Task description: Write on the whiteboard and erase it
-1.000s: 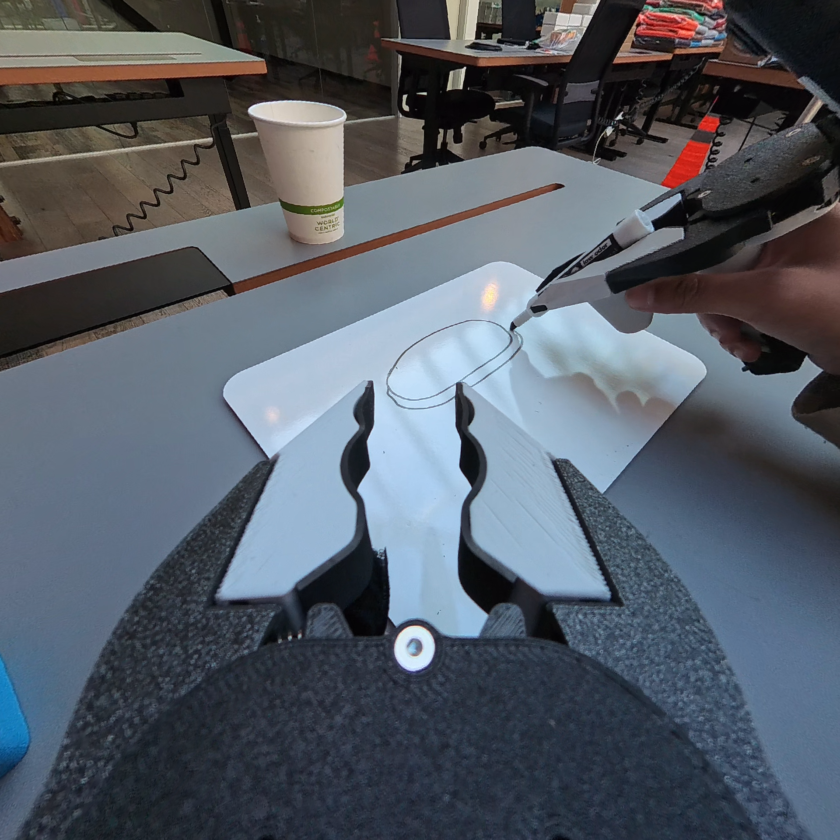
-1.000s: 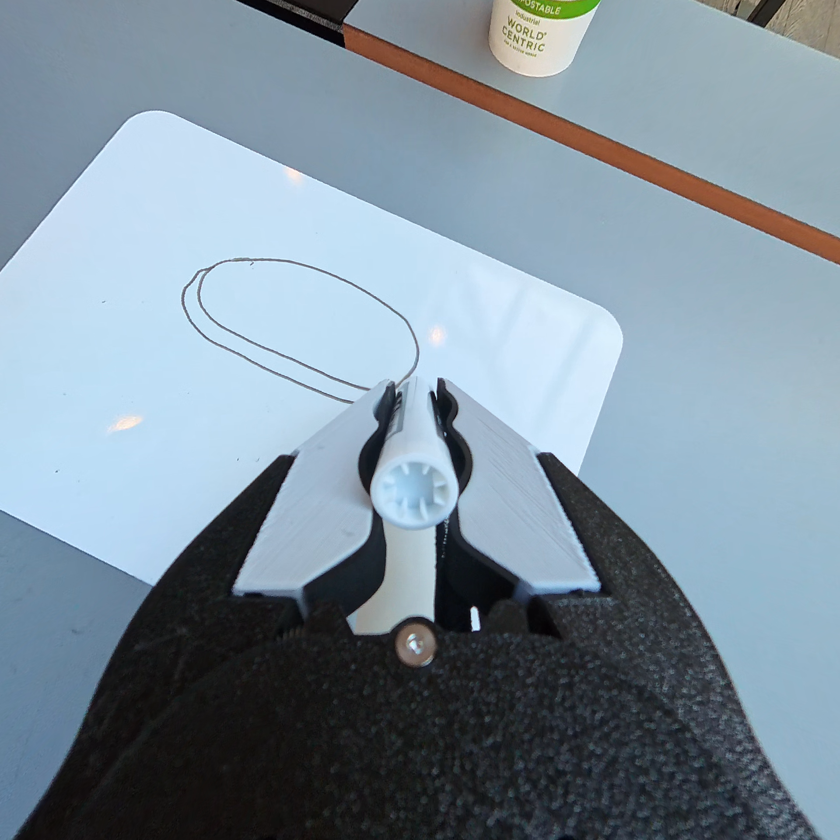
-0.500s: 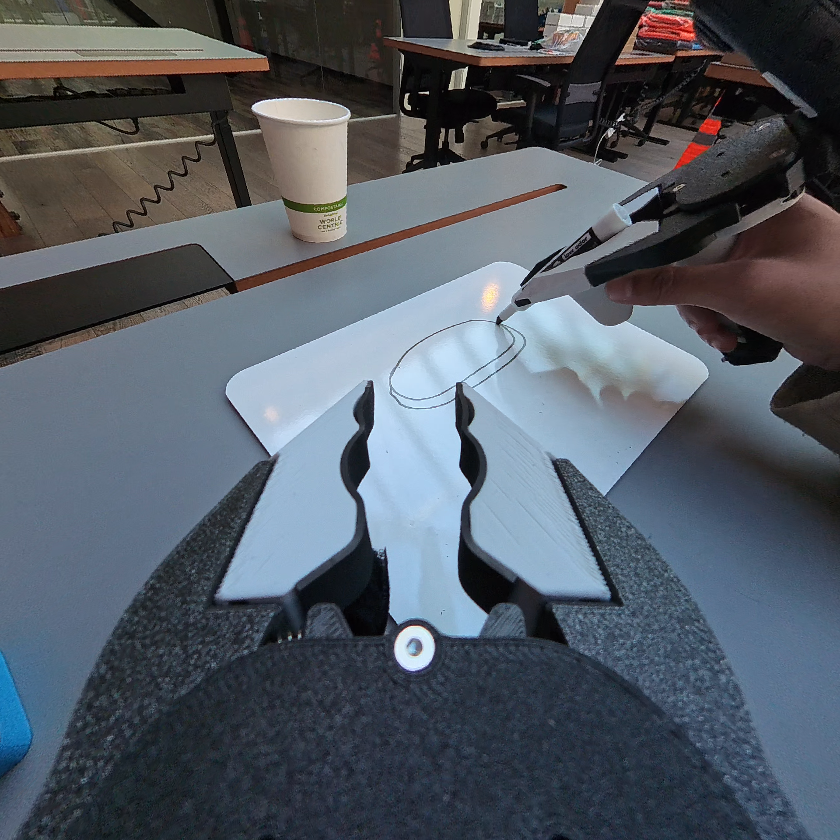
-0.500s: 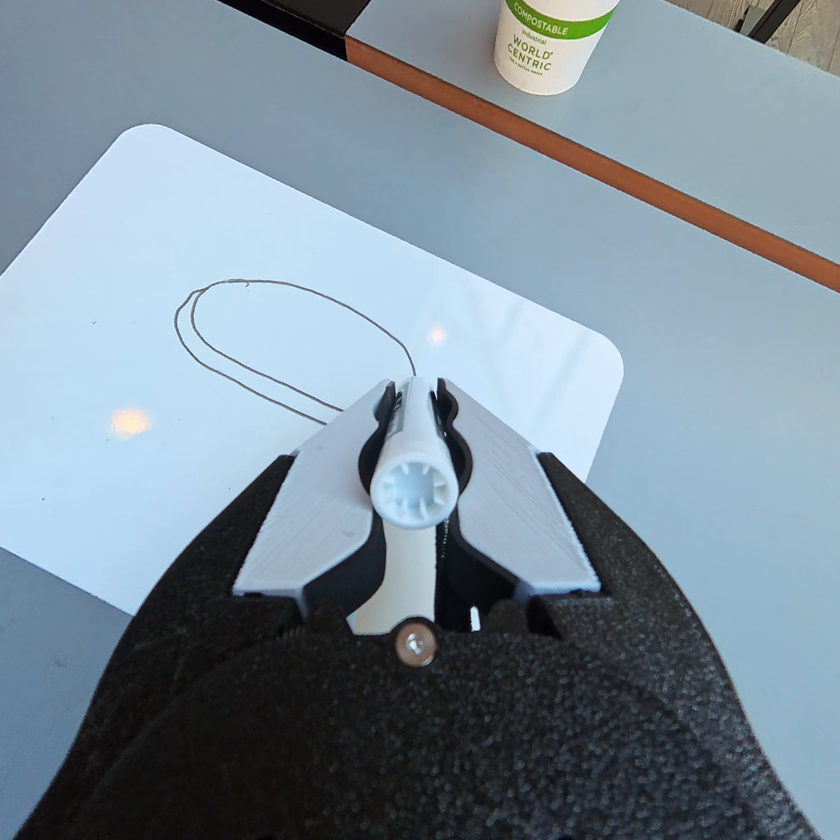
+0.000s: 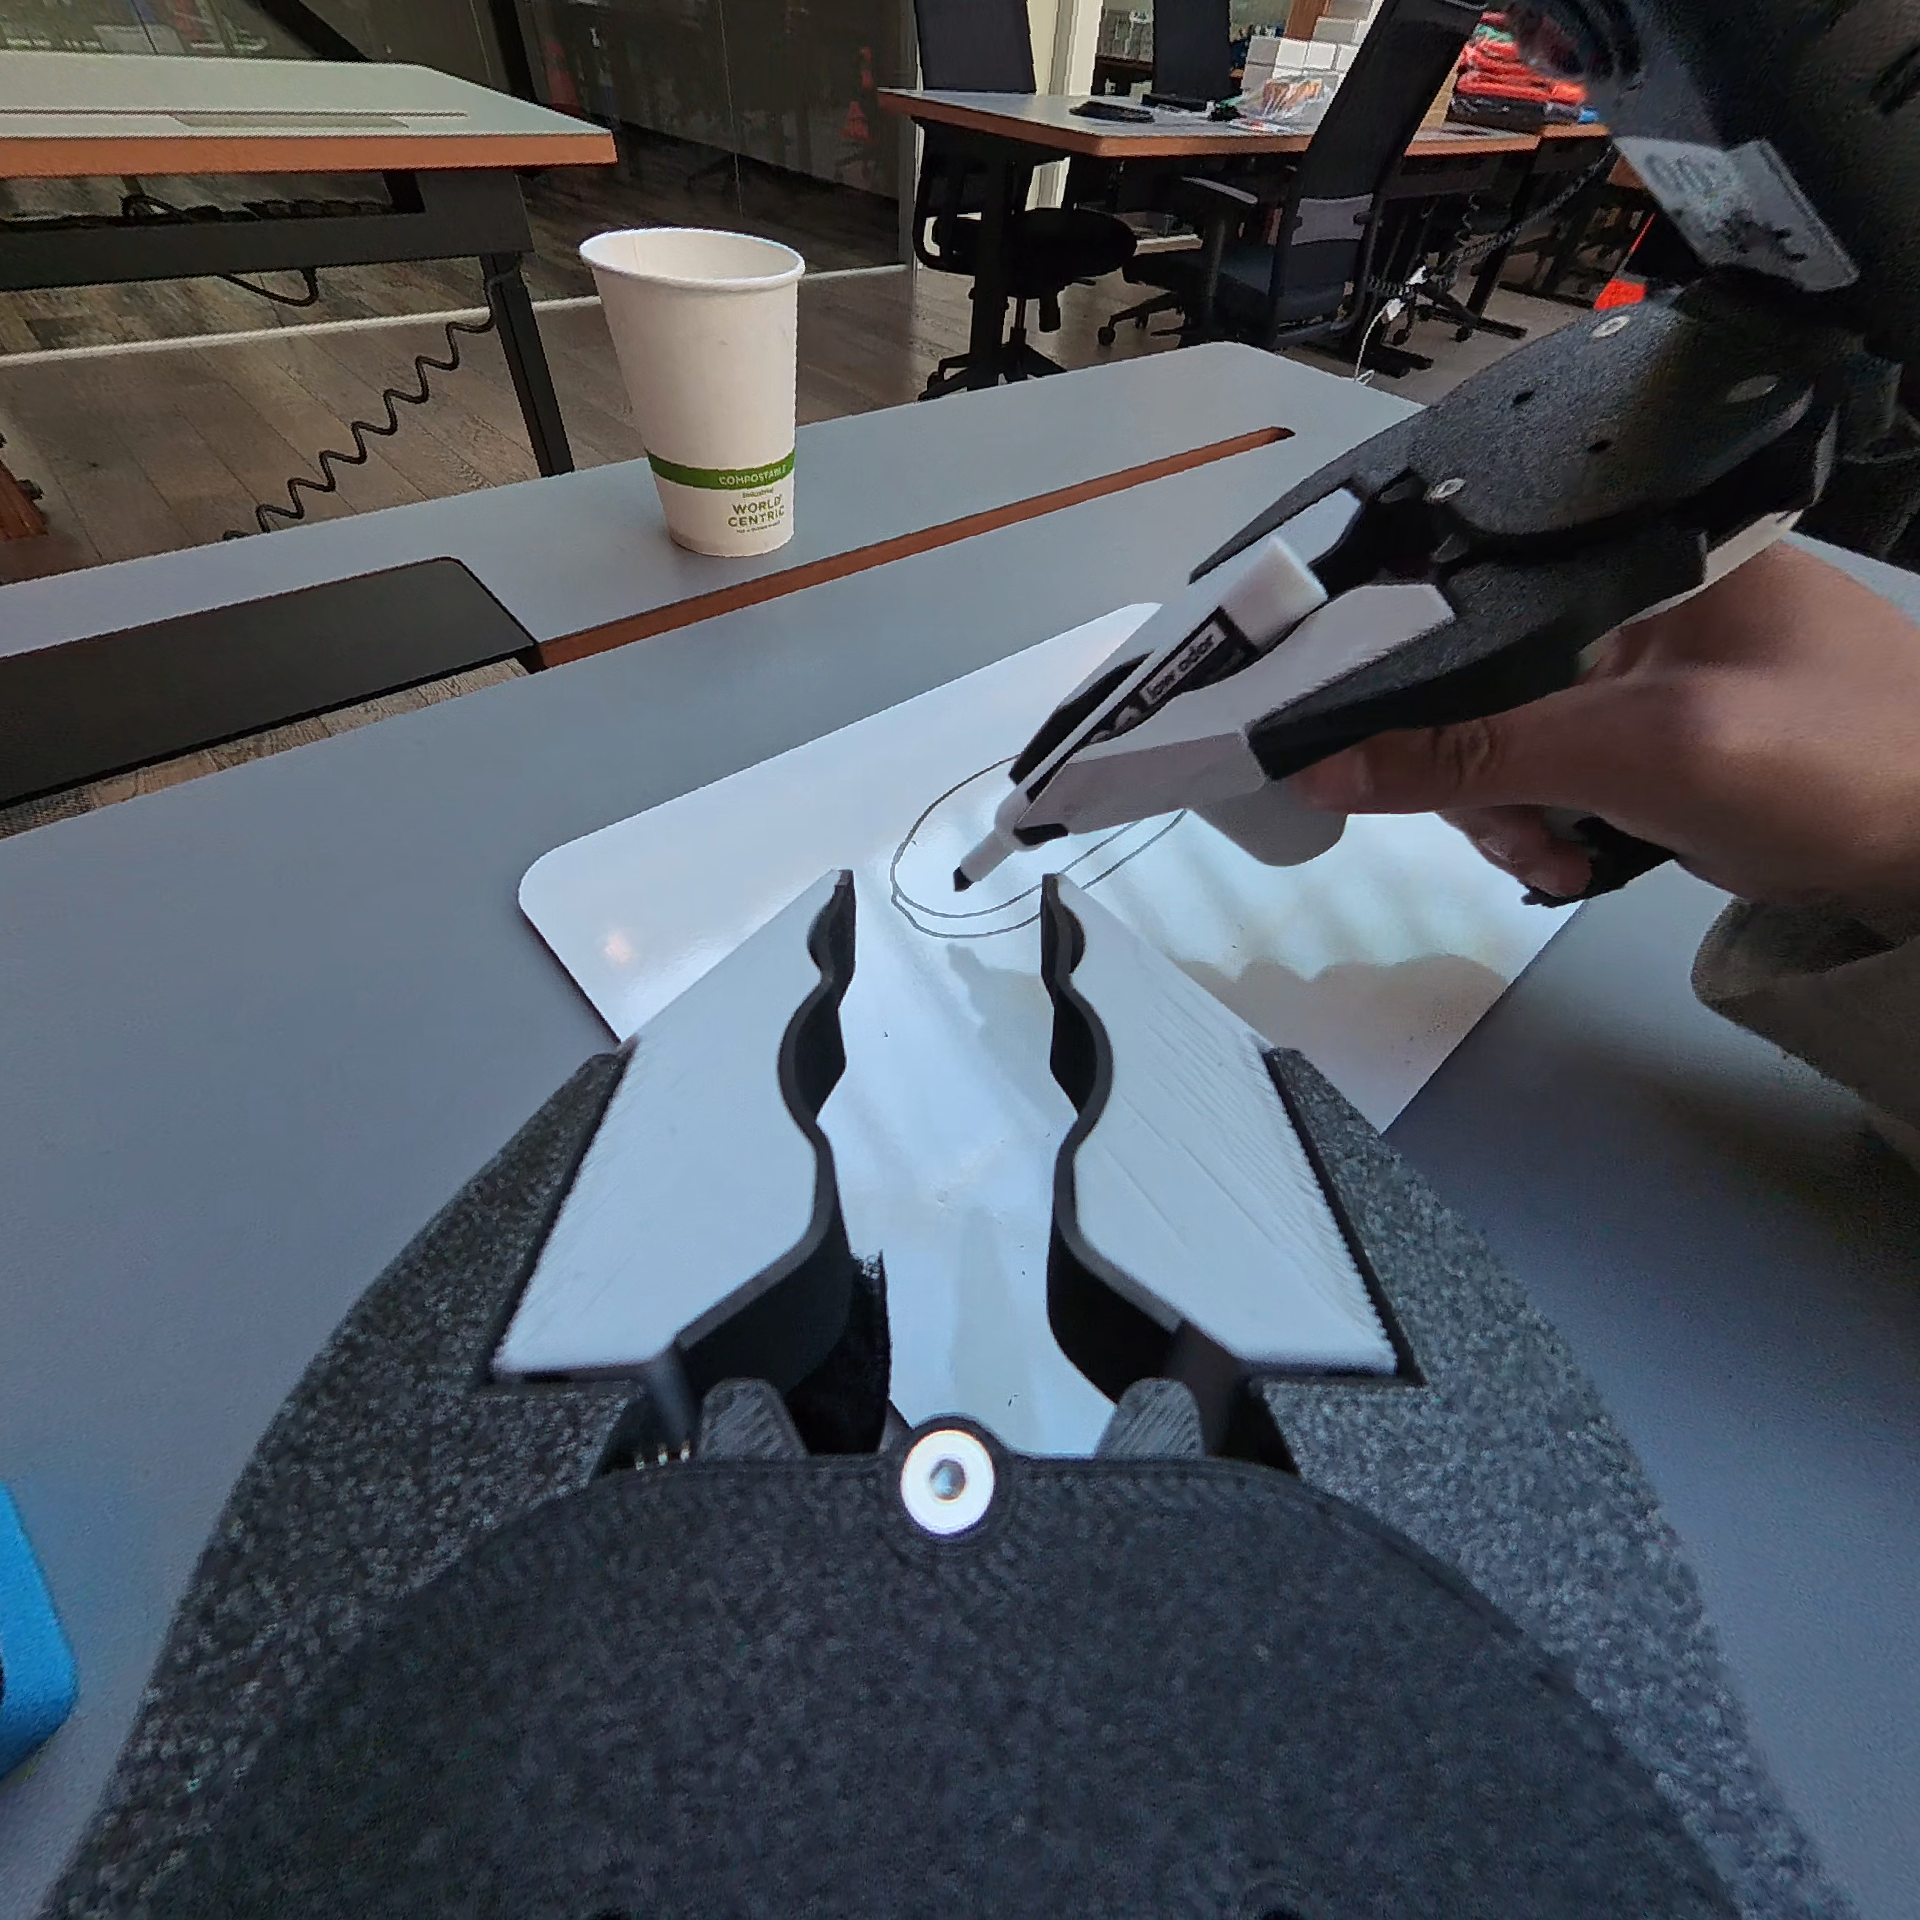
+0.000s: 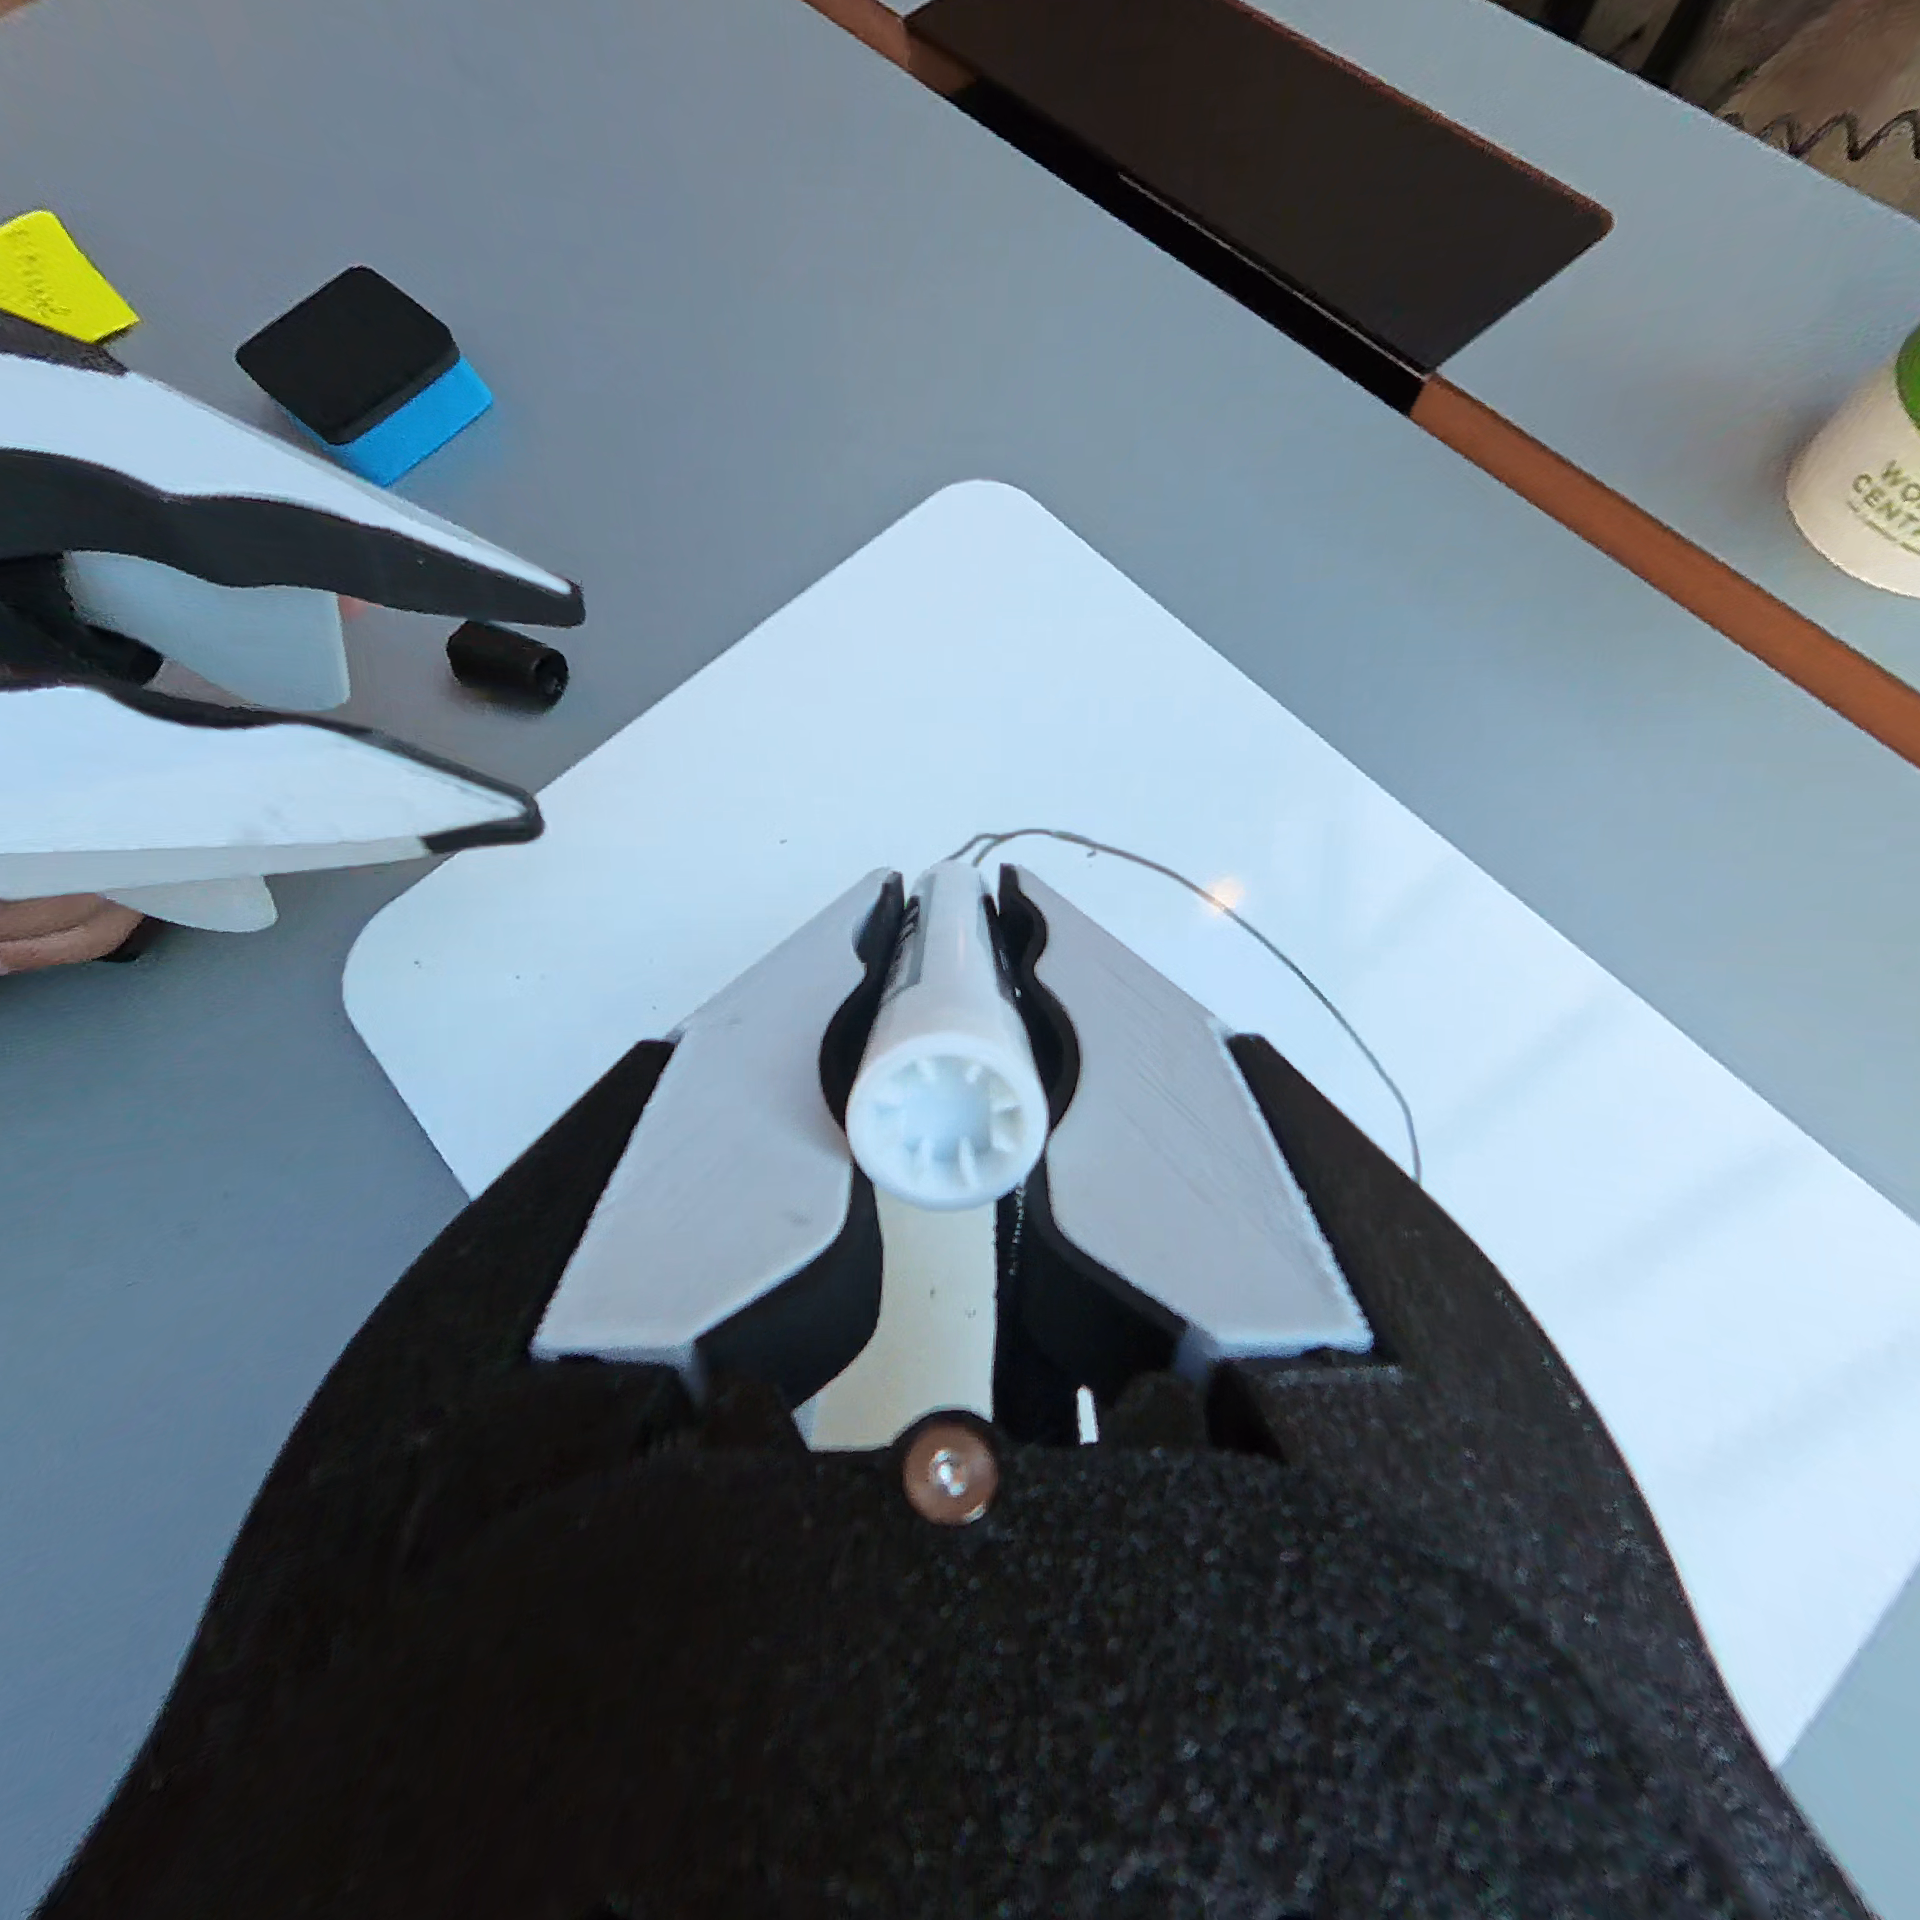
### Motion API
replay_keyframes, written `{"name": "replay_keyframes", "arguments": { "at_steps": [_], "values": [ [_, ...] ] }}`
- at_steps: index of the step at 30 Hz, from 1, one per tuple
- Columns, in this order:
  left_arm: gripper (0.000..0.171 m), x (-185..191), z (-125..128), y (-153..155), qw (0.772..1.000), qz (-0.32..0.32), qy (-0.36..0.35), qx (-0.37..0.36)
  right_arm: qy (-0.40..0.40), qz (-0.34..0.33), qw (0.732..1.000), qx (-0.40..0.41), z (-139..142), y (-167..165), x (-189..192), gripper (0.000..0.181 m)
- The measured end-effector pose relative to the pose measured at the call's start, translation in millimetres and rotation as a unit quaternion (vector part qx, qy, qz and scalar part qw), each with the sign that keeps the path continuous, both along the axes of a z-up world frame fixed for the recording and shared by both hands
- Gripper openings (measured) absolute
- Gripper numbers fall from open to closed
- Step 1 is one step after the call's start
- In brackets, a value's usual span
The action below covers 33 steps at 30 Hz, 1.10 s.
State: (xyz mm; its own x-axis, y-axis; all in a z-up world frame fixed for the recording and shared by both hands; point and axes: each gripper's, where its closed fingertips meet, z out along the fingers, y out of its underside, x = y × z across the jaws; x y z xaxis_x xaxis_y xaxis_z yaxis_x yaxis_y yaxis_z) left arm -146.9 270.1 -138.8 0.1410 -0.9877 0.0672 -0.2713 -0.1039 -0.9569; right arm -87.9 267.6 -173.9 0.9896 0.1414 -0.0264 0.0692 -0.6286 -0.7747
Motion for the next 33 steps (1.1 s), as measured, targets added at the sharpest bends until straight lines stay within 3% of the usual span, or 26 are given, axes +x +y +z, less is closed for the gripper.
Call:
{"name": "replay_keyframes", "arguments": {
  "at_steps": [8, 33],
  "values": [
    [0.036, -1.0, 0.4, 0.8, 1.0, 0.002, 0.0, -0.002, 0.003, 0.03, 0.999, -0.027, -5.8, 3.0, -6.9, 0.019],
    [0.036, -2.0, 1.1, 2.2, 1.0, 0.006, -0.001, 0.001, -0.002, 0.007, 1.0, -0.03, -12.7, 17.4, 2.5, 0.019]
  ]
}}
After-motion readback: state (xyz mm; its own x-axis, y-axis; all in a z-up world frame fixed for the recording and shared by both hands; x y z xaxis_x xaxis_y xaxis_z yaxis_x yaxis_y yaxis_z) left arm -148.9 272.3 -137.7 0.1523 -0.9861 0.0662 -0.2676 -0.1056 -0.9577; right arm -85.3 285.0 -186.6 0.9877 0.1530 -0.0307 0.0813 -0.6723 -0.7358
